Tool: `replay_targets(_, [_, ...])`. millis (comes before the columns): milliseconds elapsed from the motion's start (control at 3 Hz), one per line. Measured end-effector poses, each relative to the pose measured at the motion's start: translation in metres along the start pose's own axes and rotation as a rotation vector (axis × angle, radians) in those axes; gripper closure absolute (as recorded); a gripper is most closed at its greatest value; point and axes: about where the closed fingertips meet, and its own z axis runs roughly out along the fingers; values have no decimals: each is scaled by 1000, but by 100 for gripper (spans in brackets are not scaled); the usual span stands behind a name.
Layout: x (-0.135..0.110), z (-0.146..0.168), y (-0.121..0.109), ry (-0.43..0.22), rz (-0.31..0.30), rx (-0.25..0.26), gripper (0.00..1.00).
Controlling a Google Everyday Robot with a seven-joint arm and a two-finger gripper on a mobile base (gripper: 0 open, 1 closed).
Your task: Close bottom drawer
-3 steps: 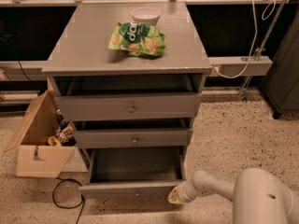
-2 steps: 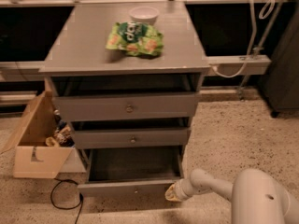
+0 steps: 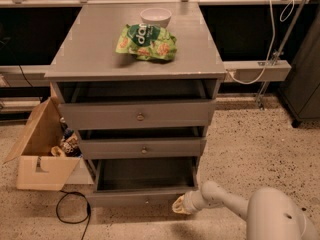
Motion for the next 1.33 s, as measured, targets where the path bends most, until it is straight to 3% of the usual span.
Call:
replay_targets(1000, [5,20,-27,-17,-18,43,100])
replay_targets(1333, [-9,50,-41,-47,-41,70,100])
